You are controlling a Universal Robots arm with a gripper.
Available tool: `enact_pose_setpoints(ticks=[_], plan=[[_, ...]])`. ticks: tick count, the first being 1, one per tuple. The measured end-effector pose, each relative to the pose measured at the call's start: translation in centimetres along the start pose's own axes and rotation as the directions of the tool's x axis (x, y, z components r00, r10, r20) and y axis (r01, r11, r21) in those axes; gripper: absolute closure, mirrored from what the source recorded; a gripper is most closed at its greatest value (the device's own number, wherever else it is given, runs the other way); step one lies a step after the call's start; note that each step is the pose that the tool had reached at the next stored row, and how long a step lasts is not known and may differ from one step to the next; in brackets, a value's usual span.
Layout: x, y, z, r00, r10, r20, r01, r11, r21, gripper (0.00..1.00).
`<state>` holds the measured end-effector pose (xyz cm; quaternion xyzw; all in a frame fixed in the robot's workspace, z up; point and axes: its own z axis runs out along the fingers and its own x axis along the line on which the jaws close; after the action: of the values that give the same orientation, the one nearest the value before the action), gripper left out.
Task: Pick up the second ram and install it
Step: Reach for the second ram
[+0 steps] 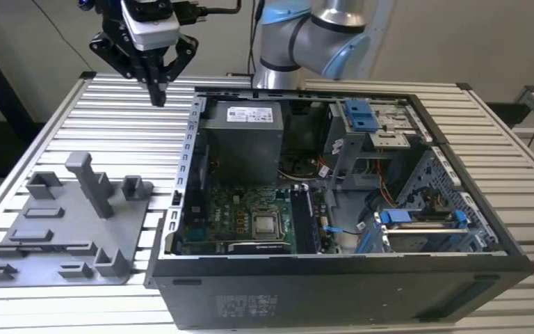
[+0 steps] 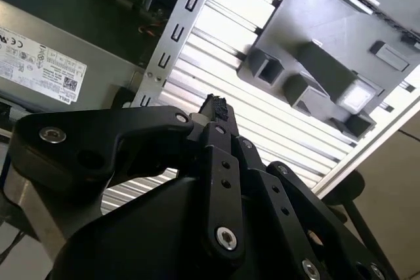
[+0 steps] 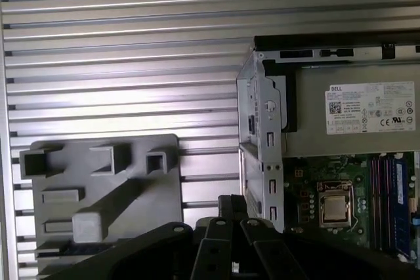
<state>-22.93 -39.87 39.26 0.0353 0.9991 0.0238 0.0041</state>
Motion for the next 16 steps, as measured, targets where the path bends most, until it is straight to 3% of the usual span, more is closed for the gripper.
enact_pose_setpoints(ticks=[7,16], plan=[[1.45,-0.1,-0.02,1.0,0.0,-0.0001,0.0,1.0,0.0001,0.89],[4.34,-0.31,-0.04,1.0,0.0,-0.0001,0.0,1.0,0.0001,0.89]])
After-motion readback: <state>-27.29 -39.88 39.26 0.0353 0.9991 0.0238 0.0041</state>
